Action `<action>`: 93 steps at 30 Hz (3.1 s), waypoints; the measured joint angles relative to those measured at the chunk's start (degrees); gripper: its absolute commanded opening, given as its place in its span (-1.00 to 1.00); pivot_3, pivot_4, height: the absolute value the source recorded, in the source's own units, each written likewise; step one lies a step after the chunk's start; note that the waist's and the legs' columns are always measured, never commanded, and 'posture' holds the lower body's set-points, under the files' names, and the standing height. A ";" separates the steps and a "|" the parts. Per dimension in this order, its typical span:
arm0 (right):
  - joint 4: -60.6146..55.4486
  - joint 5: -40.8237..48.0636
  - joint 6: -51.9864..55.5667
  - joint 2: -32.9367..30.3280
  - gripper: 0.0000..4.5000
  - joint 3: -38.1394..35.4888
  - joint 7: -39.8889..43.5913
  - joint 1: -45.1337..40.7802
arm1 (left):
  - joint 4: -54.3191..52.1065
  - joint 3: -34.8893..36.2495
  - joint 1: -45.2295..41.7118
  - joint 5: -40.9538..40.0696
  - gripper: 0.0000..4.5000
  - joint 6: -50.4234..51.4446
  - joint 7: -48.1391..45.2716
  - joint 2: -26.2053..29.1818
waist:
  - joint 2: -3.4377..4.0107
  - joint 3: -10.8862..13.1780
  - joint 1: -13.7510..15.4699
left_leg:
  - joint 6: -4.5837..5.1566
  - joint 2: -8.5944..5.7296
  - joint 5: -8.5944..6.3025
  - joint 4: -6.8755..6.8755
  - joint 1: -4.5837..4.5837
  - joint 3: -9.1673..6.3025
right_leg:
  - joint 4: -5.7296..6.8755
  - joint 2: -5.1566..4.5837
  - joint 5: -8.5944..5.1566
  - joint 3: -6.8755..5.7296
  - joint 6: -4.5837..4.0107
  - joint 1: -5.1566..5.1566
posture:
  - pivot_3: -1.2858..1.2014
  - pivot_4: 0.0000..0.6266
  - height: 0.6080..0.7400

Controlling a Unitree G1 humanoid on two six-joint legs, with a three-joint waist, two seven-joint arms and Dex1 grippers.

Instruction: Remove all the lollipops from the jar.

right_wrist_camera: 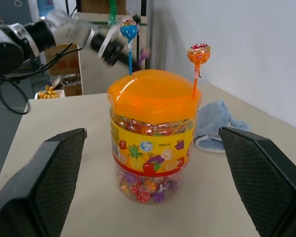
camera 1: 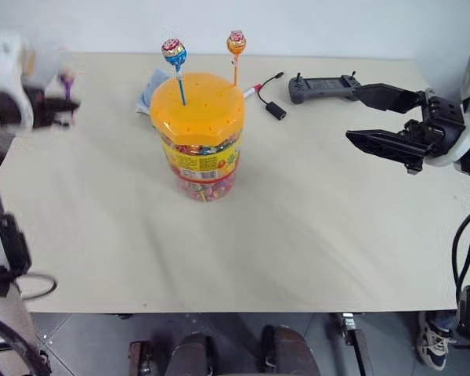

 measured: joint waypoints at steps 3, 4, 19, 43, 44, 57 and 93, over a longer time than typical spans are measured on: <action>1.85 -1.08 -0.25 1.15 1.00 1.42 1.12 -1.27 | -3.39 -0.14 7.78 0.90 -0.99 6.67 3.06 0.71 | -0.08 0.03 0.20 | 0.00 -0.02 0.00 0.04 -0.04 -0.05 | 0.02 -0.01 0.00 0.03 0.00 0.00 | 0.03 -0.52 1.00; 2.37 -1.48 -0.57 1.59 1.00 2.20 1.44 -1.73 | -3.89 0.23 9.24 0.95 -0.99 8.39 4.28 0.73 | -0.11 0.04 0.29 | 0.00 -0.02 0.00 0.06 -0.06 -0.10 | 0.03 -0.01 0.00 0.03 0.00 0.00 | 0.03 -0.52 1.00; 6.76 -3.95 -2.32 3.78 1.00 4.58 4.19 -6.15 | -11.72 3.35 17.04 -2.18 0.13 21.49 8.56 1.89 | -0.21 -0.01 0.15 | 0.00 -0.05 0.00 0.05 -0.03 -0.08 | 0.09 -0.02 0.00 0.05 0.00 0.01 | 0.03 -0.52 1.00; -6.83 -0.86 3.62 4.35 1.00 4.43 -1.02 -3.63 | -43.93 20.36 26.44 -23.90 0.99 8.81 -6.44 4.58 | -0.22 -0.01 0.26 | 0.00 -0.02 0.00 0.08 -0.03 -0.07 | 0.09 -0.02 0.00 0.17 0.00 0.01 | 0.03 -0.52 1.00; -7.59 -0.50 3.95 4.69 1.00 4.44 -1.74 -3.60 | -44.41 21.37 26.85 -25.11 0.99 6.53 -7.29 3.18 | -0.22 -0.01 0.26 | 0.00 -0.03 0.00 0.09 -0.04 -0.07 | 0.09 -0.02 0.00 0.17 0.00 0.00 | 0.03 -0.52 1.00; -9.38 1.62 4.91 4.15 1.00 3.42 -3.00 -1.87 | -43.98 18.64 20.69 -36.68 0.99 -14.19 -21.59 -12.01 | -0.24 -0.02 0.72 | 0.02 -0.09 -0.01 0.16 -0.04 -0.06 | 0.09 -0.03 0.00 0.16 0.00 0.04 | 0.03 -0.52 1.00; -11.07 2.84 2.43 0.60 1.00 -4.40 -7.32 5.51 | -8.27 9.35 -11.79 -19.90 -0.99 -21.63 -8.66 -17.22 | -0.27 -0.02 1.38 | 0.12 -0.06 -0.07 0.45 -0.14 -0.04 | 0.08 -0.03 0.00 0.05 0.00 0.04 | 0.03 -0.52 1.00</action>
